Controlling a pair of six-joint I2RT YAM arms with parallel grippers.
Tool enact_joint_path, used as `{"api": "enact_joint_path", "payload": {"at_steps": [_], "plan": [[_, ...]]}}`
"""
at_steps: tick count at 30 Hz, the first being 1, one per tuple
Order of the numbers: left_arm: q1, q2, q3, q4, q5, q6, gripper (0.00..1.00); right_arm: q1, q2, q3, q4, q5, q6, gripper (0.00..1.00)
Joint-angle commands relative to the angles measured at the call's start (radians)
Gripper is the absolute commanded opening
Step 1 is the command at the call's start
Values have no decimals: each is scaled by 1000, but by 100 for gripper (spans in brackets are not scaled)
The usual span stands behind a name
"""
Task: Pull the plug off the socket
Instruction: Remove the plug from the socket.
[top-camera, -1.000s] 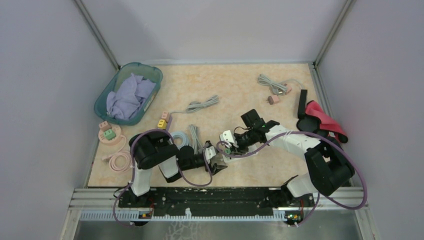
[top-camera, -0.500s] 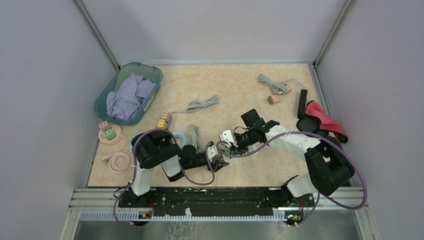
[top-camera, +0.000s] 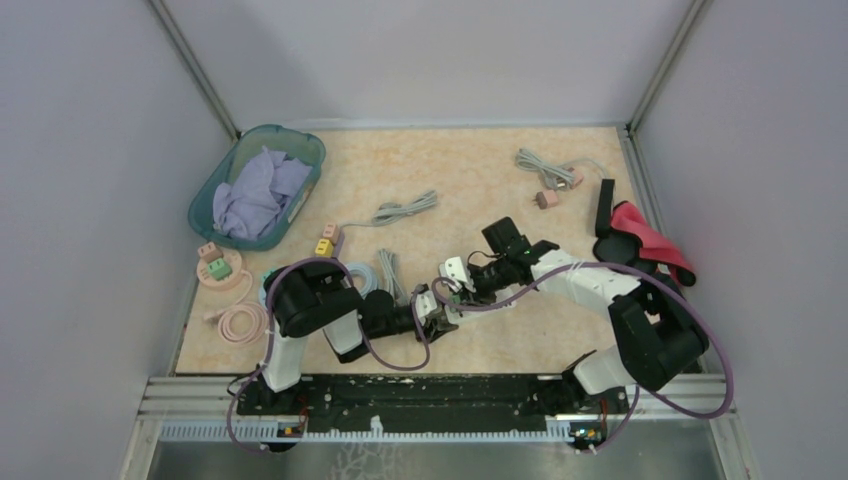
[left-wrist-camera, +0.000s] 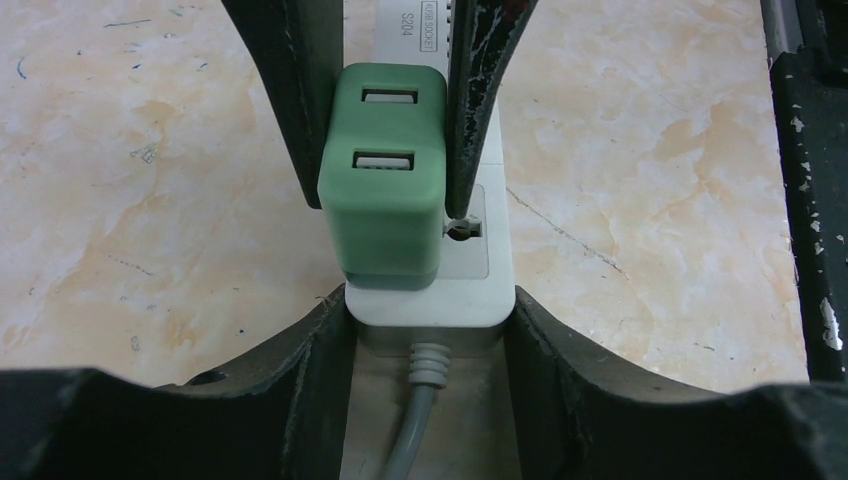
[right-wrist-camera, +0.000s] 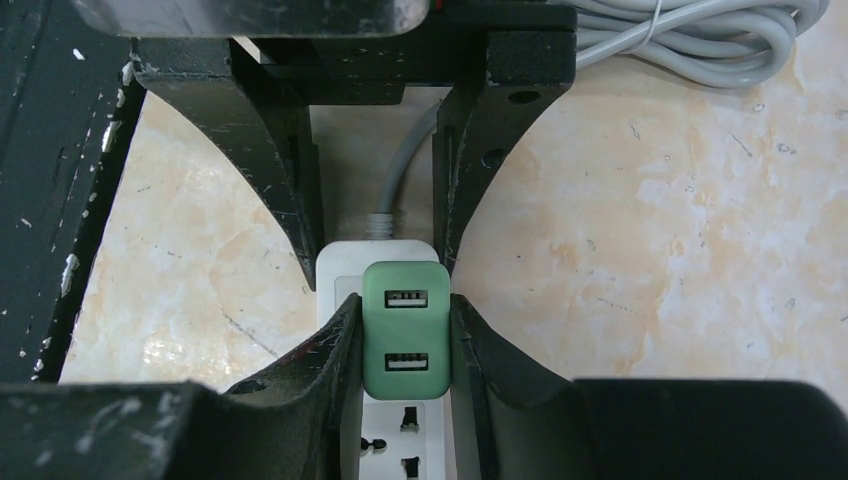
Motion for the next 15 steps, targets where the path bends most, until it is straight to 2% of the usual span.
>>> {"api": "enact_joint_path", "payload": {"at_steps": [1, 5, 10, 15], "plan": [[-3, 13, 4, 119, 15, -6, 14, -21, 6, 51, 15, -77, 33, 0], [-3, 11, -6, 114, 28, 0, 6, -76, -28, 32, -3, -88, -13, 0], [-1, 16, 3, 111, 43, -5, 3, -81, -40, 12, -102, -169, -163, 0], [-1, 6, 16, 73, 52, -3, 2, -20, -34, 1, -72, -181, -150, 0]]}}
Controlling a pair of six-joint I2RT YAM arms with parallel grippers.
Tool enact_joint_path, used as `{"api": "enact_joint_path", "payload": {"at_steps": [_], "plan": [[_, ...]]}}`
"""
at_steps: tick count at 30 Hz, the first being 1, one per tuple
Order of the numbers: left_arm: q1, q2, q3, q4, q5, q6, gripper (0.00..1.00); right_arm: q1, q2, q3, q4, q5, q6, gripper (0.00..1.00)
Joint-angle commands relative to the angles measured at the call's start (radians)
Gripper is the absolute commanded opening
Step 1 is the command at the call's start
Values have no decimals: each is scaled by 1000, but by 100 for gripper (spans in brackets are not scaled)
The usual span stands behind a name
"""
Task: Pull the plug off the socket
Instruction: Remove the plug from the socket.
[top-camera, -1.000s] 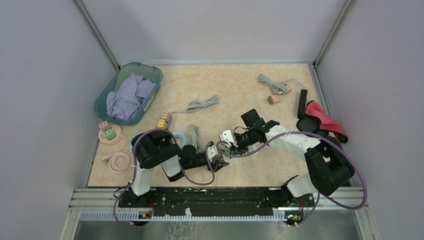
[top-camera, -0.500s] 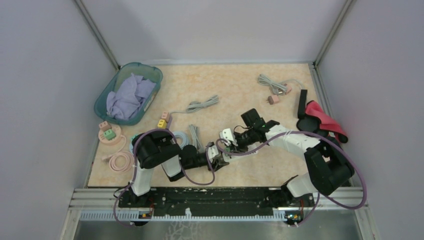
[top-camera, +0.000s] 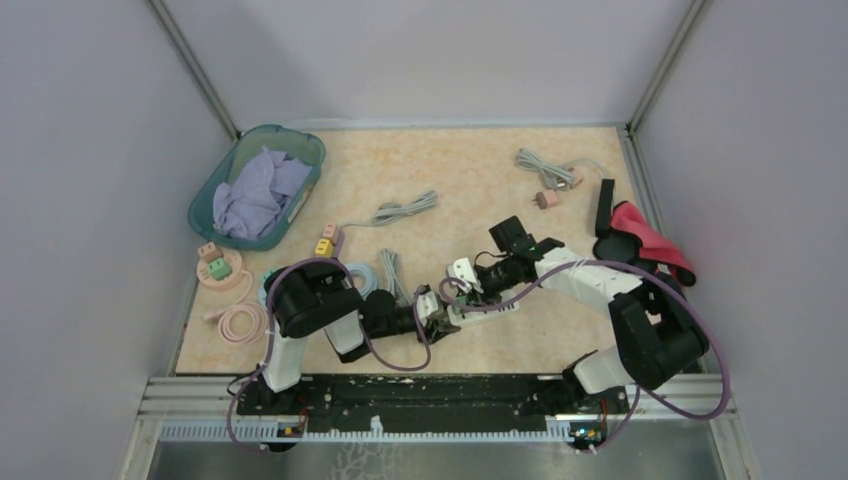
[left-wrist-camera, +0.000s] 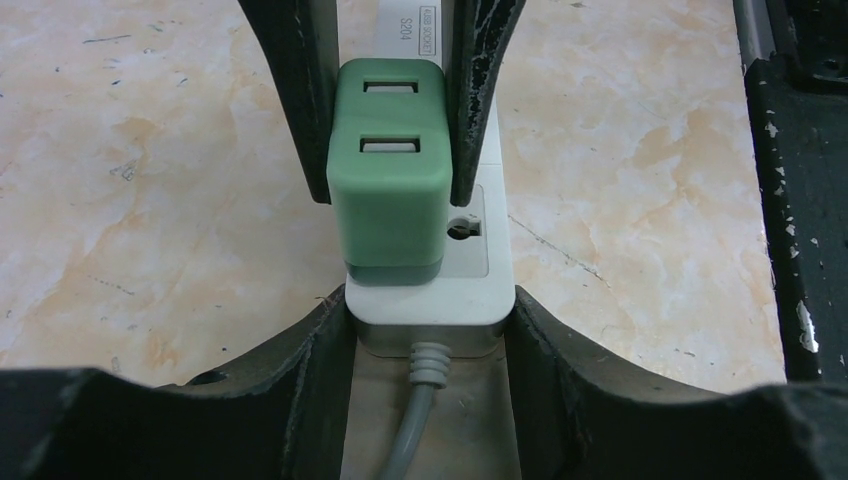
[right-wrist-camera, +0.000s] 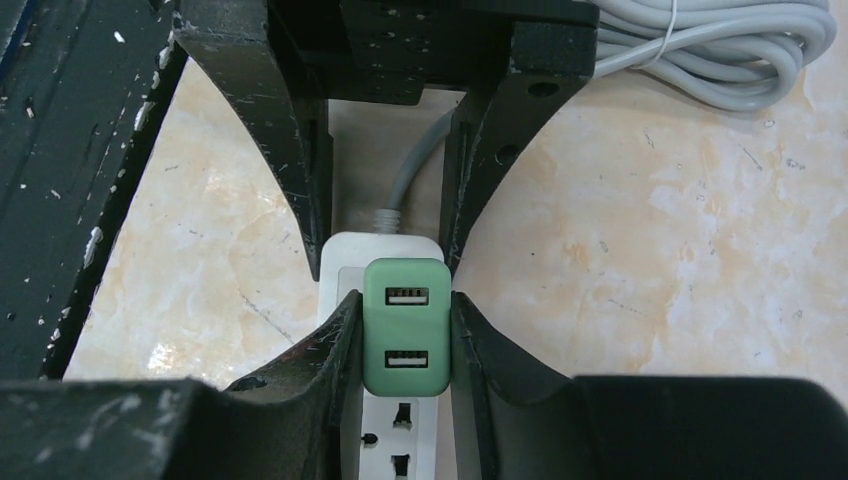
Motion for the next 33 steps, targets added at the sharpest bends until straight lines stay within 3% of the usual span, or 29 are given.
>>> {"api": "enact_joint_path", "payload": {"at_steps": [1, 7, 11, 18, 24, 28, 33], "plan": [[-1, 6, 9, 69, 22, -3, 2, 63, -36, -2, 28, -95, 5, 0], [-1, 2, 12, 51, 33, -4, 2, 84, -35, 3, 177, -116, 208, 0], [-1, 4, 10, 47, 36, -2, 2, 61, -33, 6, 212, -70, 250, 0], [7, 3, -7, 58, 32, -1, 1, -69, -67, 6, 112, -99, 112, 0], [13, -1, -24, 78, 34, -2, 1, -83, -84, -10, -7, -155, -72, 0], [15, -4, -21, 75, 41, -6, 1, -48, -84, -25, 10, -175, -69, 0], [15, -6, -15, 64, 49, -7, 1, 34, -75, -37, 133, -149, 72, 0]]}}
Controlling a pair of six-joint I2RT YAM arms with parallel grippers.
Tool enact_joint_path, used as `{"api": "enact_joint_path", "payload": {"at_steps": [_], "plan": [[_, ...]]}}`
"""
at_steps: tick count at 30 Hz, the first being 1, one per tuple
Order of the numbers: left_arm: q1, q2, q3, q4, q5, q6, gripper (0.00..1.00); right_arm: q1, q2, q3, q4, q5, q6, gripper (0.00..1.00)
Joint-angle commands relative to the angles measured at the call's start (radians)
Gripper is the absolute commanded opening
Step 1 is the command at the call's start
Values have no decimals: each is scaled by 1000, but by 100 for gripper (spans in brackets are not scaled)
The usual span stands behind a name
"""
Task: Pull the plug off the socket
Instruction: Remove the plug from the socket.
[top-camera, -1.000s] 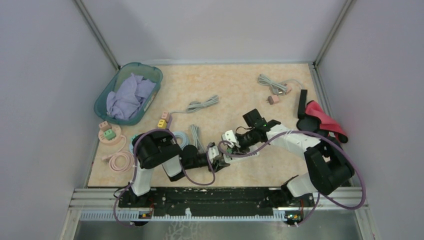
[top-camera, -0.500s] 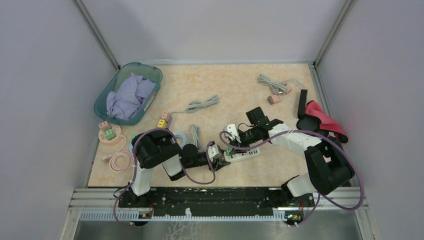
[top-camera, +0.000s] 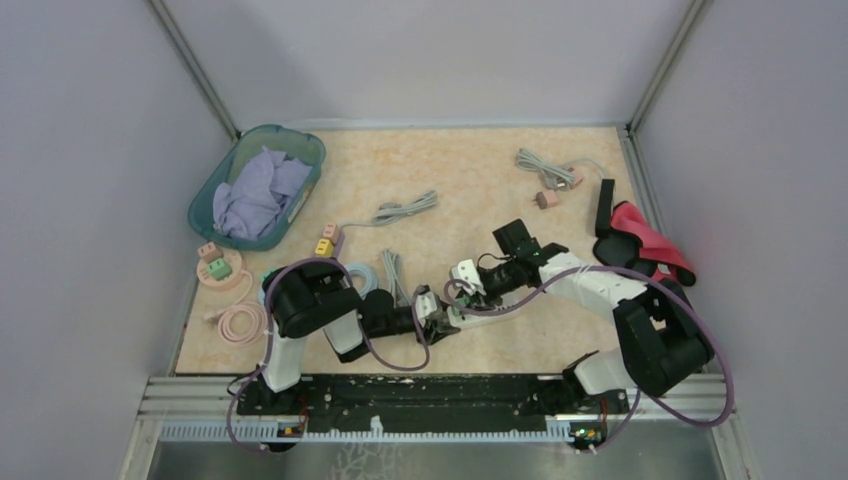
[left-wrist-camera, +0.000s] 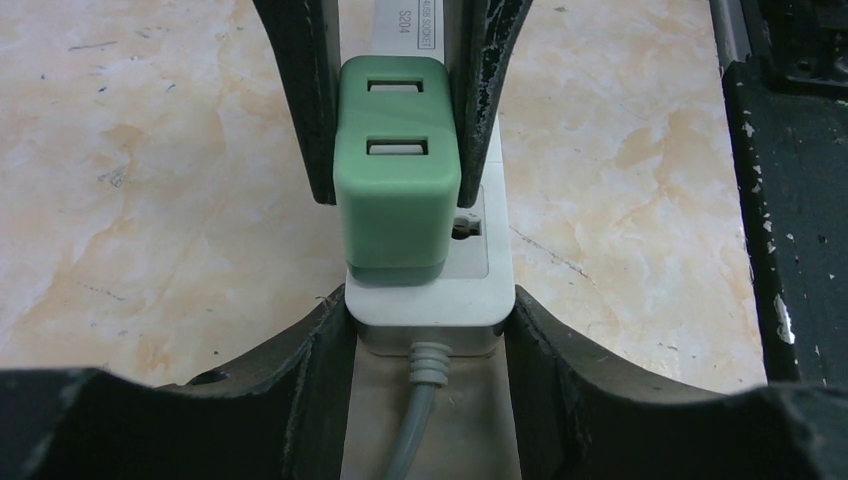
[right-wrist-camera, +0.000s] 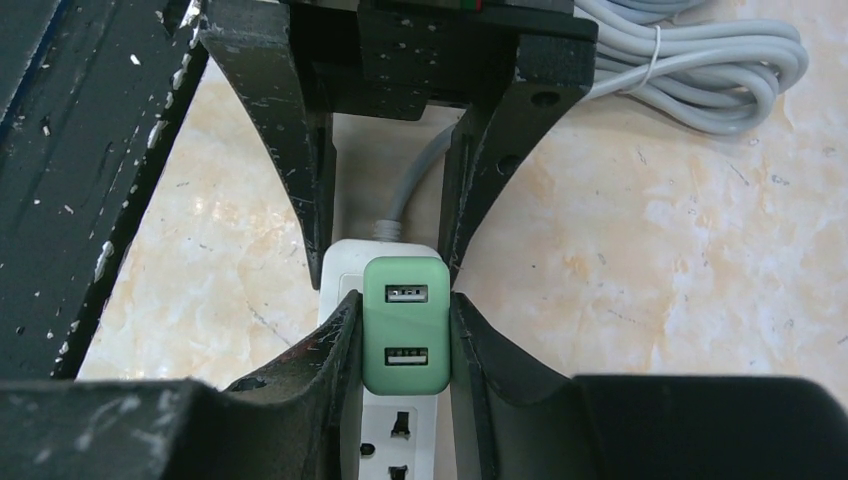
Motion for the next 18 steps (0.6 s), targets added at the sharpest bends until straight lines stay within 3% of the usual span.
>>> {"api": "enact_joint_path", "payload": {"at_steps": [1, 5, 9, 18], "plan": [[6, 0, -15, 60, 17, -5, 1, 60, -34, 5, 122, -95, 124, 0], [6, -1, -16, 50, 20, -6, 1, 63, -23, 14, 224, -87, 276, 0], [7, -2, -16, 45, 21, -3, 0, 43, -22, 28, 242, -48, 317, 0], [10, -14, -32, 43, 11, 6, 0, -73, -54, 54, 26, -71, 65, 0]]}}
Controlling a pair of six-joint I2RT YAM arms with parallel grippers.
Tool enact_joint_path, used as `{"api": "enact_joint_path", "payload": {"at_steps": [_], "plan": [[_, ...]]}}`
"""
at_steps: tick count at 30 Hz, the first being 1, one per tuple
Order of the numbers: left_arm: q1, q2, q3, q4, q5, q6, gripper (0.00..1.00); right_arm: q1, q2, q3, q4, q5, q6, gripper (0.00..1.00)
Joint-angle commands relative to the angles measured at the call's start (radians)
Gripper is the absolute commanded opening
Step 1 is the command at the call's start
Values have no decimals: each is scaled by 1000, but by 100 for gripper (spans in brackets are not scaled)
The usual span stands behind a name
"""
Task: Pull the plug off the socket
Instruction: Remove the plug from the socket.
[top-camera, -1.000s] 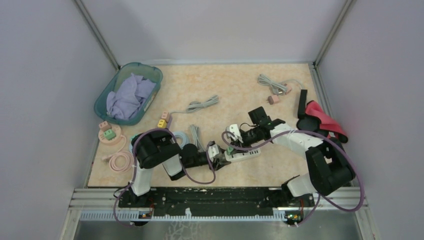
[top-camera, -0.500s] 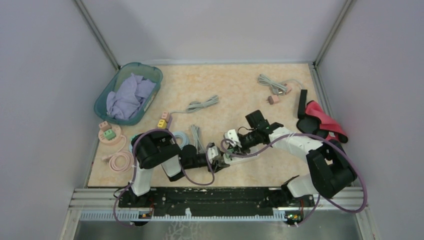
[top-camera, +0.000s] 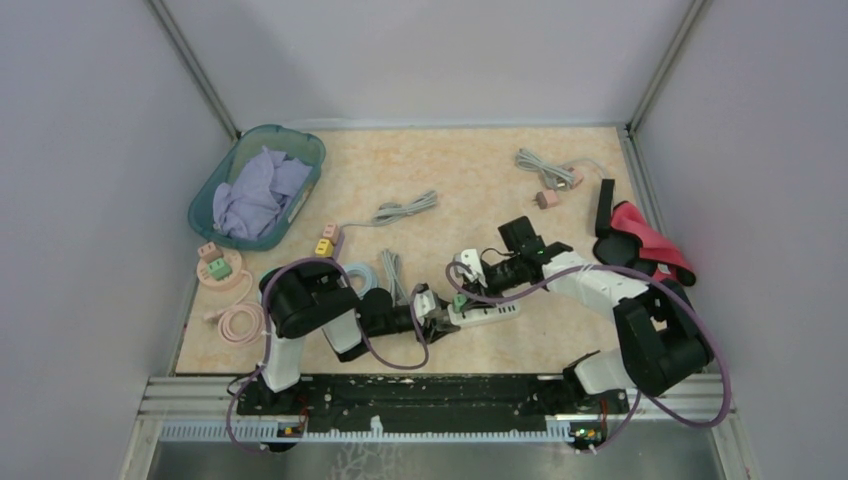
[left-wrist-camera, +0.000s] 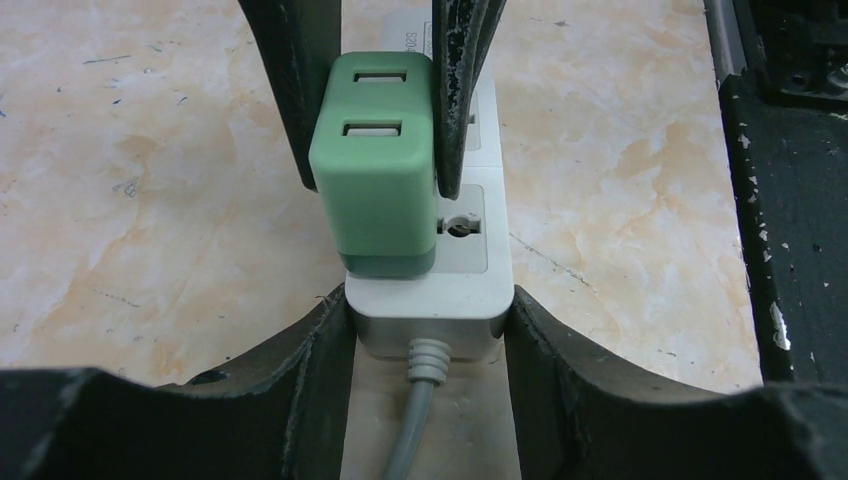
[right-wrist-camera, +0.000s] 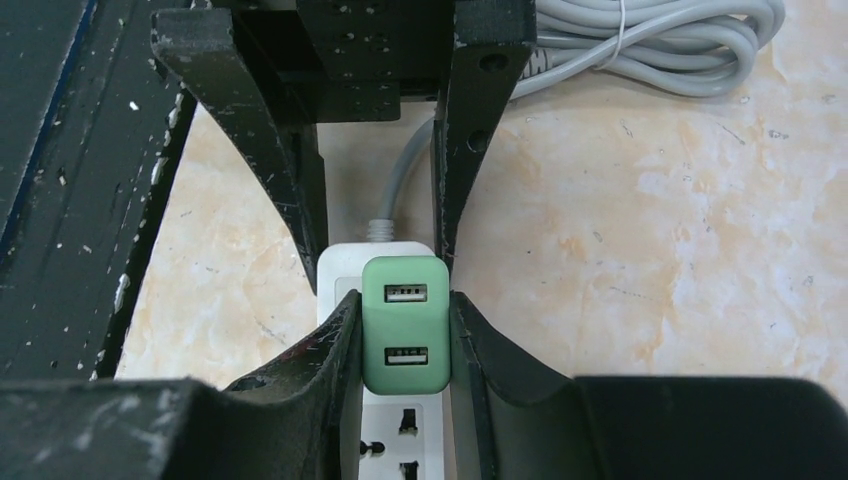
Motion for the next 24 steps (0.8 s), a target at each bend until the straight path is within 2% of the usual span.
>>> {"api": "enact_joint_path", "payload": {"at_steps": [1, 4, 8, 18, 24], "plan": [[7, -1, -19, 44, 1, 3, 0, -55, -61, 62, -89, -77, -174, 0], [9, -1, -16, 44, 3, -1, 0, -54, -73, 48, -131, -120, -247, 0], [9, -4, -15, 41, 6, -8, 0, -41, -71, 40, -132, -161, -258, 0], [9, -3, -2, 20, 16, -12, 0, 25, -55, 34, 54, -167, -8, 0], [9, -4, -2, 15, 17, -12, 0, 3, -53, 64, 57, -145, 48, 0]]}}
